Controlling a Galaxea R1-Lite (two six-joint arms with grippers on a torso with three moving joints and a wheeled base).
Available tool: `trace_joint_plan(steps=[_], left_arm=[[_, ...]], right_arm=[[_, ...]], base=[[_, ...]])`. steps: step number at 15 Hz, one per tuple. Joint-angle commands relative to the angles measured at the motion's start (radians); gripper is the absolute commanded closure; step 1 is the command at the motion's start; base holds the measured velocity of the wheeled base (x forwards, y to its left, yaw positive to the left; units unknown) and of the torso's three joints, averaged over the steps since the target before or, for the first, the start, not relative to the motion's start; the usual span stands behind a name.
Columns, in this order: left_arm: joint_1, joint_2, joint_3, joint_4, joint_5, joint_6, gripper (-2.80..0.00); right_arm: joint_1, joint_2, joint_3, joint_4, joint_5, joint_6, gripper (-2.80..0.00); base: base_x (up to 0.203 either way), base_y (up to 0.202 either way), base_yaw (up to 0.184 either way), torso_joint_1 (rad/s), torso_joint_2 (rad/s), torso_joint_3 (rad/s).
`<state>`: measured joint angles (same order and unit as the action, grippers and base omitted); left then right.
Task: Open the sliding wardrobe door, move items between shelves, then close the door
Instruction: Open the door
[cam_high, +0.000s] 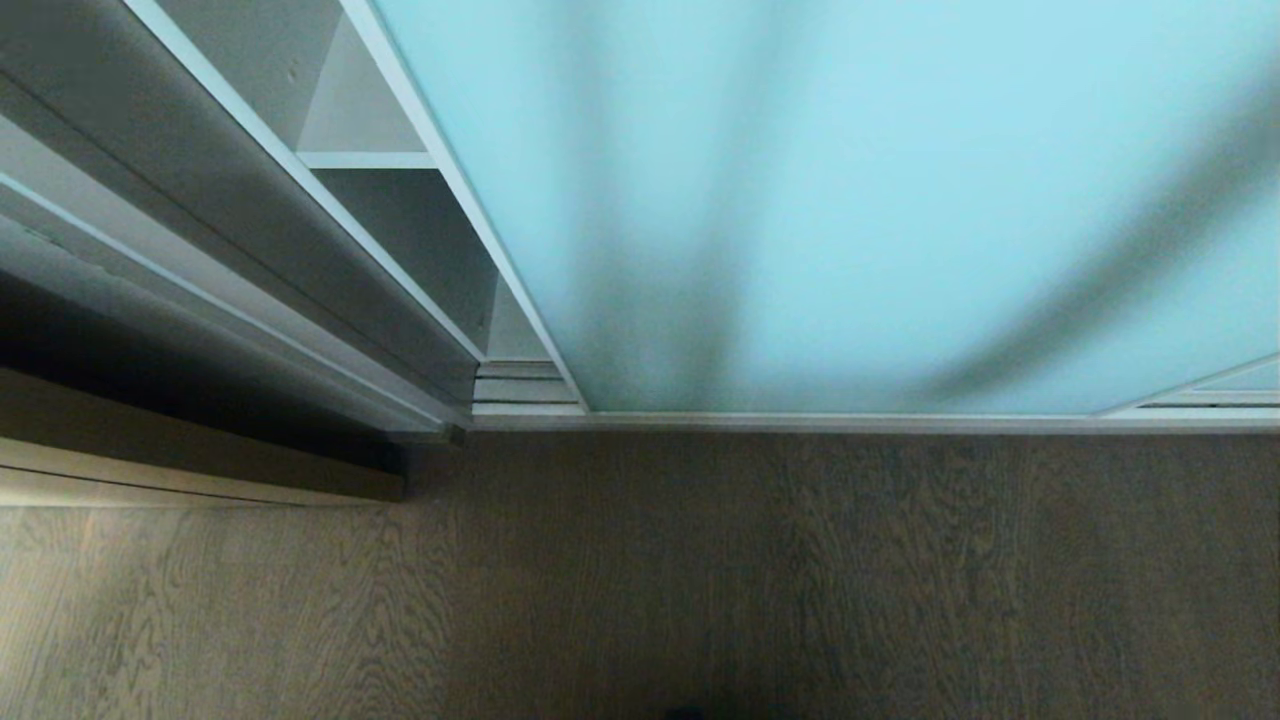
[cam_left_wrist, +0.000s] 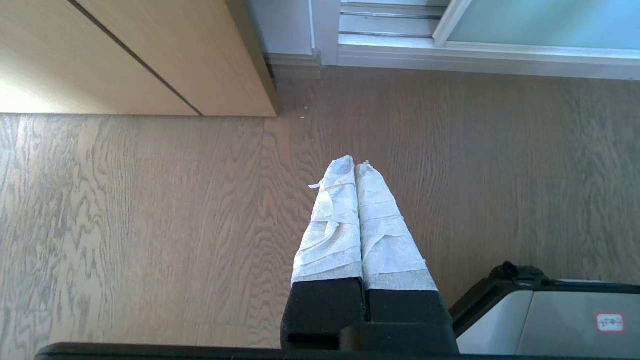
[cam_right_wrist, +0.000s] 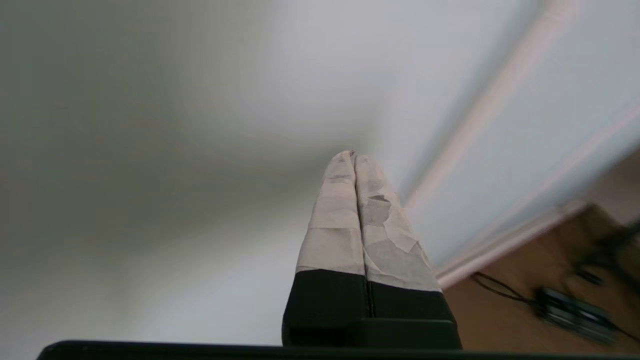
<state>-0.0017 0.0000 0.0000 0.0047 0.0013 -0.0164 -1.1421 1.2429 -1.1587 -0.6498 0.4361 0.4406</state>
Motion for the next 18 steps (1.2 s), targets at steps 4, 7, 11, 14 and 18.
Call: trace_joint_plan(steps=[4,7,11,14,18], left_arm=[[0.000,0.002,0.002,0.000,0.000,-0.001,0.00],[0.000,0.001,0.002,0.000,0.000,-0.001,0.00],[0.000,0.000,0.002,0.000,0.000,-0.001,0.00],[0.000,0.000,0.001,0.000,0.000,-0.001,0.00],[0.000,0.001,0.002,0.000,0.000,-0.001,0.00]], right_arm=[[0.012,-0.172,0.002,0.172,0.108,0.059,0.00],[0.012,-0.213,0.001,0.231,0.140,0.064,0.00],[0.012,-0.225,0.002,0.264,0.170,0.034,0.00],[0.092,-0.273,0.000,0.329,0.155,-0.053,0.00],[0.466,-0.337,-0.027,0.469,-0.102,-0.236,0.00]], base=[[0.000,0.000,0.000,0.000,0.00,0.000],[0.000,0.000,0.000,0.000,0.00,0.000],[0.000,0.000,0.000,0.000,0.00,0.000],[0.000,0.000,0.000,0.000,0.00,0.000],[0.000,0.000,0.000,0.000,0.00,0.000]])
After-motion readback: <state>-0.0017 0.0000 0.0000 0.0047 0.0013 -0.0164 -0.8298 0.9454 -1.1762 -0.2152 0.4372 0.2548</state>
